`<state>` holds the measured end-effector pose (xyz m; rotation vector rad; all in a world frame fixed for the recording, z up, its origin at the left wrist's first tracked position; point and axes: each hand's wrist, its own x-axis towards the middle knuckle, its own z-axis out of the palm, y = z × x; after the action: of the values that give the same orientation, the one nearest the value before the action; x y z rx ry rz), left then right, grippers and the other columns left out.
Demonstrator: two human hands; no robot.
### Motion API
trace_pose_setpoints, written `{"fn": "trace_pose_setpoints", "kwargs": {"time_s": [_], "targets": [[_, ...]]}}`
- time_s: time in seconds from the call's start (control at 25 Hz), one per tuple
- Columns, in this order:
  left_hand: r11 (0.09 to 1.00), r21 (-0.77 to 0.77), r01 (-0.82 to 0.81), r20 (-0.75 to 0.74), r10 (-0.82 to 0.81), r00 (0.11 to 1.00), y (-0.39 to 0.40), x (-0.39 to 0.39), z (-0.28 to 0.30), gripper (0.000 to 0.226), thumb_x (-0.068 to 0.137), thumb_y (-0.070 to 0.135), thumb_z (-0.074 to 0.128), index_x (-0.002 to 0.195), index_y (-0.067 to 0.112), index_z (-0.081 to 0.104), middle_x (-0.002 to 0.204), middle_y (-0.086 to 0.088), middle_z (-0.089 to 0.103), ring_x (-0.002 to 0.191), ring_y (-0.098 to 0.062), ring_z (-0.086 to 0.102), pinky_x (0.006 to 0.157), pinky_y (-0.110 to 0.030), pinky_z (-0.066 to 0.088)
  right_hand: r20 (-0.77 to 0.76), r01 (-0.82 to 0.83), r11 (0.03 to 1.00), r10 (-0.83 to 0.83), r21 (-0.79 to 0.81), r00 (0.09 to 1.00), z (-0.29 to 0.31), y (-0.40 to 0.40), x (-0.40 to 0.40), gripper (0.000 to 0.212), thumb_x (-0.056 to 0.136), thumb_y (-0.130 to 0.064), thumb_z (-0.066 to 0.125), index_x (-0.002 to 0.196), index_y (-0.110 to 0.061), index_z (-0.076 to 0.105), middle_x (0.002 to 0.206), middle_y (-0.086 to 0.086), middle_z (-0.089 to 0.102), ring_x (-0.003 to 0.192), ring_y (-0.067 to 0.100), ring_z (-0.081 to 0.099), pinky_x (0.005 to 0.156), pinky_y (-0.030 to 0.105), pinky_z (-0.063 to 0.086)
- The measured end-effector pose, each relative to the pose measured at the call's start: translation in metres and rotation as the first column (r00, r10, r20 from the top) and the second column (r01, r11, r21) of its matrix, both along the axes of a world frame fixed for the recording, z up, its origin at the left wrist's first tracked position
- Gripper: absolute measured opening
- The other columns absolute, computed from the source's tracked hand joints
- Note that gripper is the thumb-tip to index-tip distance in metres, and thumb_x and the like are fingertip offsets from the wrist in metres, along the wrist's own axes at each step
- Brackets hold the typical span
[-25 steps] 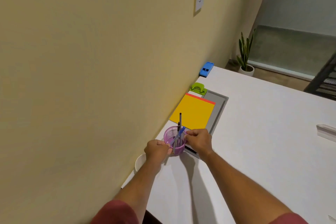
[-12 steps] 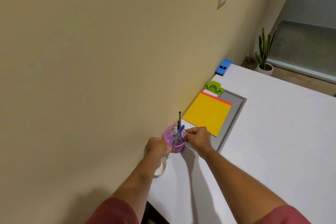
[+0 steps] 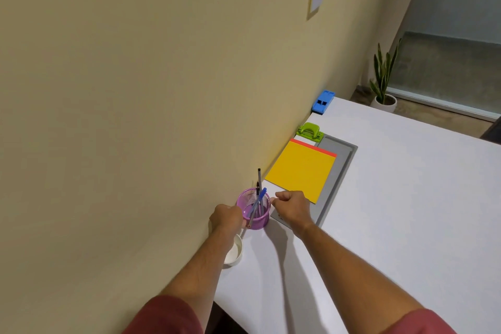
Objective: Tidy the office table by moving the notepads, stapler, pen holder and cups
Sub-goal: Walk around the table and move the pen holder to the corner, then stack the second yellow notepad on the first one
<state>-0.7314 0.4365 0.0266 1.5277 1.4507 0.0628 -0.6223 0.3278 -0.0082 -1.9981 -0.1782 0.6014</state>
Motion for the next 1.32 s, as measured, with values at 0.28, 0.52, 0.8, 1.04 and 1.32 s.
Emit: {"fn": "trace_pose_setpoints", "kwargs": {"time_s": [0.28, 0.52, 0.8, 1.04, 1.32], "targets": [[0.788, 0.436, 0.435, -0.24, -0.363, 0.9, -0.027, -0.005, 0.039, 0.033, 0.091, 0.019, 0.052, 0.117, 0.0, 0.053, 0.119, -0.018, 0.054, 0.101, -0.033, 0.057, 0.074, -0.035, 0.044, 0.256, -0.138, 0.982, 0.168, -0.131, 0.952, 0.024, -0.049, -0.002, 0.053, 0.087, -0.029, 0.066, 0.137, -0.011, 0.056, 0.143, 0.007, 0.055, 0.133, 0.025, 0.049, 0.111, 0.04, 0.04], [0.41, 0.557, 0.722, -0.441, -0.591, 0.676, -0.065, 0.011, 0.052, 0.066, 0.092, 0.036, 0.051, 0.148, 0.011, 0.027, 0.15, -0.017, 0.032, 0.134, -0.033, 0.038, 0.106, -0.043, 0.036, 0.425, -0.174, 0.937, 0.297, -0.304, 0.855, 0.034, -0.105, -0.003, 0.075, 0.09, -0.045, 0.057, 0.154, -0.02, 0.026, 0.164, 0.004, 0.017, 0.15, 0.022, 0.018, 0.118, 0.038, 0.024], [0.094, 0.613, 0.785, -0.502, -0.72, 0.478, -0.119, 0.06, 0.054, 0.087, 0.089, 0.046, 0.053, 0.156, 0.013, 0.009, 0.164, -0.017, 0.006, 0.151, -0.031, 0.009, 0.121, -0.044, 0.015, 0.58, 0.067, 0.908, 0.207, -0.415, 0.788, 0.041, -0.182, 0.007, 0.087, 0.091, -0.054, 0.048, 0.156, -0.013, 0.009, 0.165, 0.011, 0.003, 0.153, 0.023, 0.003, 0.123, 0.035, 0.004], [-0.156, 0.649, 0.745, -0.507, -0.819, 0.27, -0.176, 0.115, 0.045, 0.09, 0.091, 0.058, 0.044, 0.157, 0.016, 0.0, 0.165, -0.015, -0.003, 0.153, -0.03, -0.002, 0.123, -0.044, 0.007, 0.61, 0.35, 0.793, 0.034, -0.498, 0.792, 0.047, -0.251, 0.005, 0.088, 0.09, -0.058, 0.04, 0.156, -0.013, 0.004, 0.165, 0.011, 0.001, 0.153, 0.025, -0.001, 0.123, 0.04, 0.0], [-0.359, 0.656, 0.664, -0.459, -0.888, -0.026, -0.26, 0.14, 0.039, 0.093, 0.09, 0.061, 0.039, 0.156, 0.016, -0.008, 0.163, -0.015, -0.015, 0.151, -0.03, -0.014, 0.123, -0.045, -0.006, 0.605, 0.581, 0.572, -0.177, -0.578, 0.776, 0.05, -0.327, -0.022, 0.091, 0.088, -0.064, 0.033, 0.156, -0.014, -0.002, 0.165, 0.012, -0.002, 0.153, 0.026, -0.003, 0.123, 0.042, -0.001]]}}
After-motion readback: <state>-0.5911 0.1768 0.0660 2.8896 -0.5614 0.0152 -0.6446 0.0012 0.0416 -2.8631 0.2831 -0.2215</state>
